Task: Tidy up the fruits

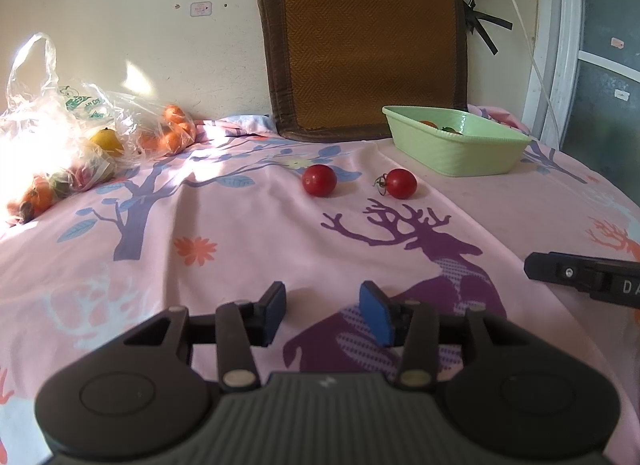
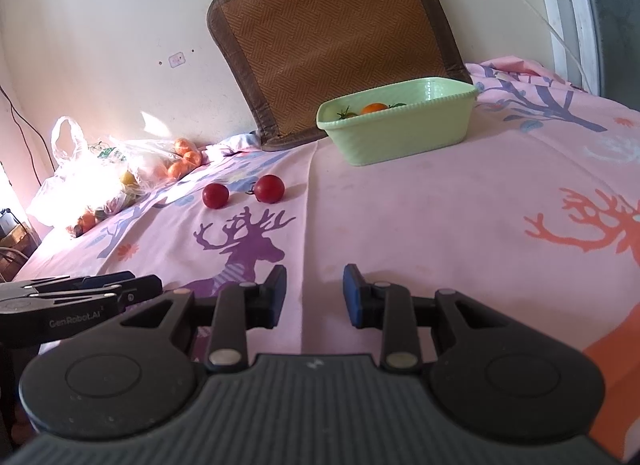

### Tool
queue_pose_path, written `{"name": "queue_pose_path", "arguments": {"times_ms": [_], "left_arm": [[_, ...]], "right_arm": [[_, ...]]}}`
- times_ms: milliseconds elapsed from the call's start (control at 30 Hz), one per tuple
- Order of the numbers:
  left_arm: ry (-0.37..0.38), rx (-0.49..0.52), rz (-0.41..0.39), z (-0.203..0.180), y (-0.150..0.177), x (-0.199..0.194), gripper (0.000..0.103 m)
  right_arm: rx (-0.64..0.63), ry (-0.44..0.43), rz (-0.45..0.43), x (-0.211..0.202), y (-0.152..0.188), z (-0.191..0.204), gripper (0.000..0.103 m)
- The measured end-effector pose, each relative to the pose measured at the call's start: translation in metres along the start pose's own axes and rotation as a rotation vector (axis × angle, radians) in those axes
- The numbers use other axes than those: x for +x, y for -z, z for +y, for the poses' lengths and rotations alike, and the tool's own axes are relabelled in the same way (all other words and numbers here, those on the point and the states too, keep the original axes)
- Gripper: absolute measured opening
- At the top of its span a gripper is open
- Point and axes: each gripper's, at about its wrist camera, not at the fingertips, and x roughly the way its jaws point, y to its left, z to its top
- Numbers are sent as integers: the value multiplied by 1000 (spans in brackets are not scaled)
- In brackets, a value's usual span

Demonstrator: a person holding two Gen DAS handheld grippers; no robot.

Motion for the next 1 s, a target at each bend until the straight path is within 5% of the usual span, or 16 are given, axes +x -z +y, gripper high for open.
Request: {"name": "queue_pose_path", "arguments": {"times_ms": [1000], "left_arm": [[34,-15,-15,2,1,-3,51]], "right_arm": [[-42,42,-22,0,1,6,34]]}}
